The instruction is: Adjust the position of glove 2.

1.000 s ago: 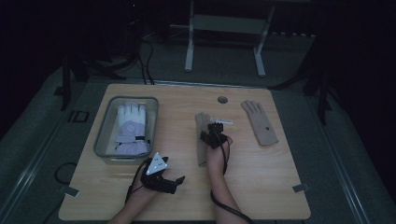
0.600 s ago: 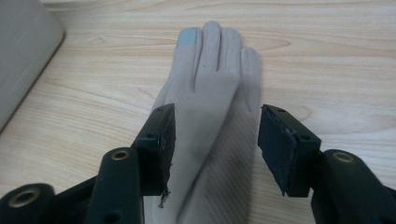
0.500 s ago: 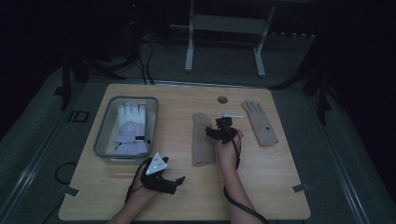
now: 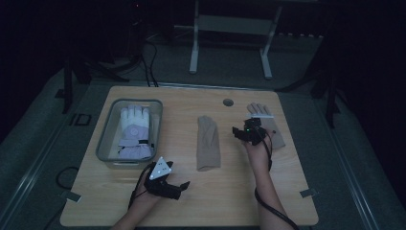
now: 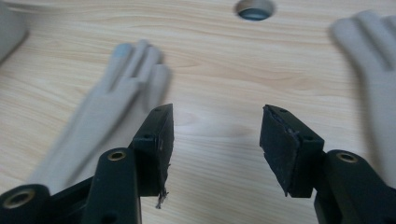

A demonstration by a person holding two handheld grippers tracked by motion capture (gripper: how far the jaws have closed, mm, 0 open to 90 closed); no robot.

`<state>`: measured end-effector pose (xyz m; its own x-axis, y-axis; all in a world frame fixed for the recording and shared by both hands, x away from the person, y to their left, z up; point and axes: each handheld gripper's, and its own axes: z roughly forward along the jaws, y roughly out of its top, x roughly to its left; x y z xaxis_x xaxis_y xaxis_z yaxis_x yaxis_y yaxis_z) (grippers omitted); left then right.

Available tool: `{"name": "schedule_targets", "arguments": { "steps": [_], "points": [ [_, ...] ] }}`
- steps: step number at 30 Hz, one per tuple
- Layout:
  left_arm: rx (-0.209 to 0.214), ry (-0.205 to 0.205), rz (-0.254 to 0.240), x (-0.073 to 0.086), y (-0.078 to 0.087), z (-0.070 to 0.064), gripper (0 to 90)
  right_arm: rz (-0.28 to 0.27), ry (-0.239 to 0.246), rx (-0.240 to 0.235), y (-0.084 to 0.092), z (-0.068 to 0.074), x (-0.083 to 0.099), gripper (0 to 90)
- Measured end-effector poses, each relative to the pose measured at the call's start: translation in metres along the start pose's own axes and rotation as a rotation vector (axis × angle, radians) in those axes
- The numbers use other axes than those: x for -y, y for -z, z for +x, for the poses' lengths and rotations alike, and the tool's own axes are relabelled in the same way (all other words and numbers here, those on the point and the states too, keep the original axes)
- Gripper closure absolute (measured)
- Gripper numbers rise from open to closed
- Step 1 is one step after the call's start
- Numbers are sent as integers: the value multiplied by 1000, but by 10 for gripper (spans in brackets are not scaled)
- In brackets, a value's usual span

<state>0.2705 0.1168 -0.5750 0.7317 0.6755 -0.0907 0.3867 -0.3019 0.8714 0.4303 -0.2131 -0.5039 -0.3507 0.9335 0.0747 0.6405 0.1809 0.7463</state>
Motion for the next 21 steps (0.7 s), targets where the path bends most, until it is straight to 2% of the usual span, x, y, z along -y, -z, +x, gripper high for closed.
{"name": "schedule_targets", "arguments": {
  "steps": [5,8,13,16,20,21],
  "points": [
    [-2,0,-2,0,0,0,14,-8,1,7,6,-23,0,444],
    [2,4,-3,0,1,1,14,-4,30,20,7,-34,1,444],
    [4,2,-9,0,1,1,14,-13,46,30,12,-52,1,445],
    [5,2,-10,0,1,0,14,-3,70,53,14,-62,0,444],
    [4,1,-6,0,1,0,14,-1,77,72,18,-79,-2,444],
    [4,1,-6,0,1,0,14,-1,77,72,18,-79,-2,444]
  ]
}}
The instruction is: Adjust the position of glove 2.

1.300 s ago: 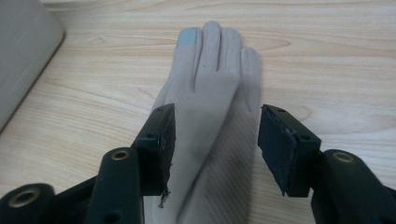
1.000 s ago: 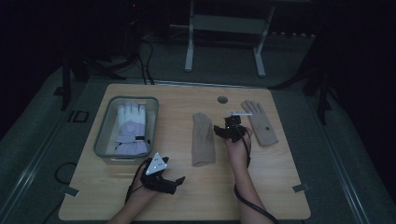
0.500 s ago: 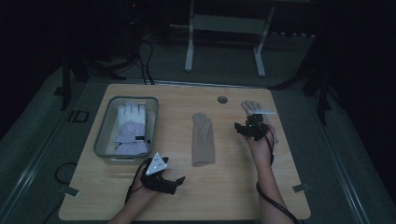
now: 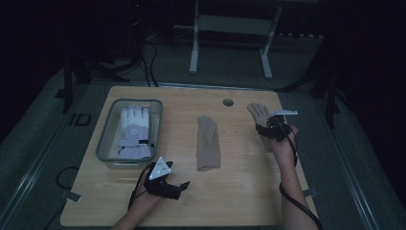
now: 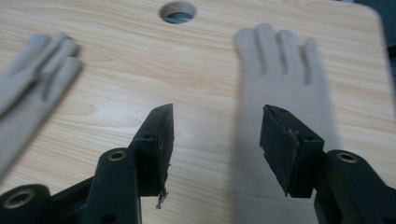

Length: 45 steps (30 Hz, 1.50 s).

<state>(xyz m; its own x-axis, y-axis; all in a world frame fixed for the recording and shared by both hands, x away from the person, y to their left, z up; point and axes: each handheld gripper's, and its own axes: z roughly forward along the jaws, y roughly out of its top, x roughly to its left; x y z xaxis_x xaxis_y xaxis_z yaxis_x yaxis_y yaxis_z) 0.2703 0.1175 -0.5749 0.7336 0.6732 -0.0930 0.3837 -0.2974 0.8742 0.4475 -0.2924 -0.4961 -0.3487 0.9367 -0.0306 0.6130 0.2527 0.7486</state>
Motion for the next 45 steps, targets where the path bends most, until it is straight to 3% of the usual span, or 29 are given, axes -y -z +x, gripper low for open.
{"name": "schedule_targets", "arguments": {
  "steps": [1,2,6,14,18,22,26,28,31,35,37,40,42,45],
  "points": [
    [-1,1,1,0,0,0,14,1,3,2,1,-3,0,444],
    [0,3,2,0,0,0,14,5,-7,9,2,-15,2,445],
    [0,8,2,0,0,1,14,13,-30,22,3,-31,3,450],
    [2,10,0,0,0,1,14,34,-26,52,-4,-50,-6,444],
    [6,9,0,0,0,1,14,45,-48,58,-7,-58,-12,429],
    [12,17,4,0,0,2,14,45,-51,52,-14,-60,-15,415],
    [11,12,4,0,-1,1,14,52,-90,42,-26,-62,-12,426],
    [12,12,3,0,0,1,14,83,-105,63,-32,-63,-10,452],
    [14,15,2,0,0,2,14,73,-137,39,-39,-63,-7,452],
    [14,16,0,0,0,2,14,96,-85,46,-54,-56,-6,443],
    [15,16,-2,0,0,2,14,100,-87,48,-59,-57,-6,443],
    [17,17,2,0,0,2,14,171,-64,78,-71,-58,-1,450],
    [18,16,-2,0,1,2,15,151,-83,70,-72,-58,0,513],
    [18,19,0,1,1,2,14,155,-105,66,-69,-57,0,748]
  ]
}}
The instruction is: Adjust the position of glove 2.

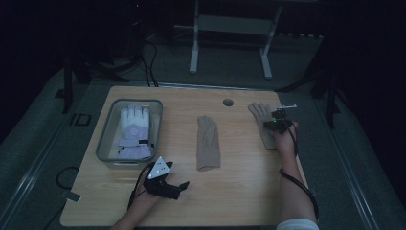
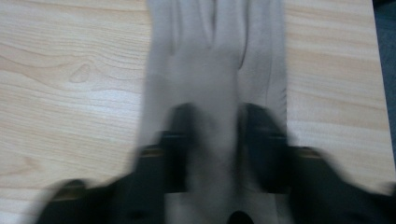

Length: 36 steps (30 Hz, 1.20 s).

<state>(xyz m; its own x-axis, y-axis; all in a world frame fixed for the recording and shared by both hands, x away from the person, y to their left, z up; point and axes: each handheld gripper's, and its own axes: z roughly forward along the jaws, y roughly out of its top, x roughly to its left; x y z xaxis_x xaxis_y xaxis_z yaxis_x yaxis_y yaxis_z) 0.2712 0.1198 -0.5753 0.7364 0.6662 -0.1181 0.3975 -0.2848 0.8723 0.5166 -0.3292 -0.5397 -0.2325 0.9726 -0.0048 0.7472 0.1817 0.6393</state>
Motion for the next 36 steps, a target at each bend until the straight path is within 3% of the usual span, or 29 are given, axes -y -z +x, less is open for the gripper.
{"name": "schedule_targets", "arguments": {
  "steps": [2,3,6,9,14,17,19,24,29,36],
  "points": [
    [-1,0,-2,0,0,0,14,7,-52,-6,2,-1,0,803],
    [-1,1,-3,0,0,0,14,8,-86,-31,4,-1,1,810],
    [-2,1,-1,0,0,0,14,-17,-132,-41,15,4,3,820],
    [-5,0,4,0,0,0,14,-40,-137,-26,28,14,6,824],
    [-18,8,-2,0,0,0,14,-87,-172,-40,56,31,16,826],
    [-20,5,-7,0,0,0,14,-106,-165,-28,69,42,24,827],
    [-20,0,-8,0,0,-1,14,-134,-185,-46,81,49,31,827],
    [-21,-9,-9,0,1,-1,14,-153,-173,-28,100,68,46,826],
    [-18,-13,-8,0,1,-2,14,-144,-192,-16,103,71,60,825],
    [-17,-10,-3,0,0,-2,14,-70,-191,6,79,64,78,816]
  ]
}}
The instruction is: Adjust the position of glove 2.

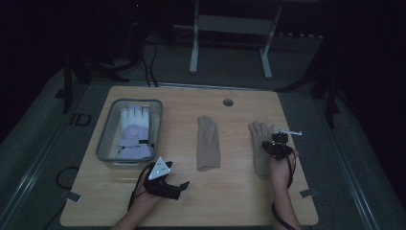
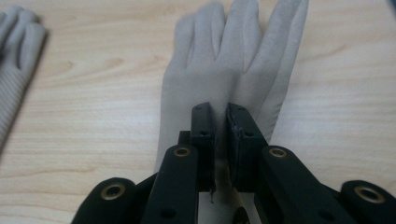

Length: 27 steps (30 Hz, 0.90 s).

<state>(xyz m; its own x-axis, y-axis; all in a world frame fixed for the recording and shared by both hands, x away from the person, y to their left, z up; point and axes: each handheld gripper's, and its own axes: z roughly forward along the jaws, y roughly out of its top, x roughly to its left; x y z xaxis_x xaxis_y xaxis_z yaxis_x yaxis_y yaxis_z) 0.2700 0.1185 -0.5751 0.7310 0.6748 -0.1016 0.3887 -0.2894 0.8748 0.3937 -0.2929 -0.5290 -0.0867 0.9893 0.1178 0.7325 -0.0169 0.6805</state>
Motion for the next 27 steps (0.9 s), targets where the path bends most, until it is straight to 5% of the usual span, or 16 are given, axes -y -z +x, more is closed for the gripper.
{"name": "schedule_targets", "arguments": {
  "steps": [6,15,21,24,27],
  "points": [
    [0,-1,-5,0,1,-1,14,21,-19,-32,-14,-5,9,772],
    [3,-1,-4,0,0,-1,14,-17,68,-105,3,-9,-1,516],
    [5,-1,-4,0,0,0,14,-61,225,-190,18,-23,-10,444],
    [7,-2,-1,0,0,0,14,-51,271,-215,20,-28,-10,444],
    [11,-5,6,0,0,0,14,-11,392,-231,15,-29,-2,429]
  ]
}}
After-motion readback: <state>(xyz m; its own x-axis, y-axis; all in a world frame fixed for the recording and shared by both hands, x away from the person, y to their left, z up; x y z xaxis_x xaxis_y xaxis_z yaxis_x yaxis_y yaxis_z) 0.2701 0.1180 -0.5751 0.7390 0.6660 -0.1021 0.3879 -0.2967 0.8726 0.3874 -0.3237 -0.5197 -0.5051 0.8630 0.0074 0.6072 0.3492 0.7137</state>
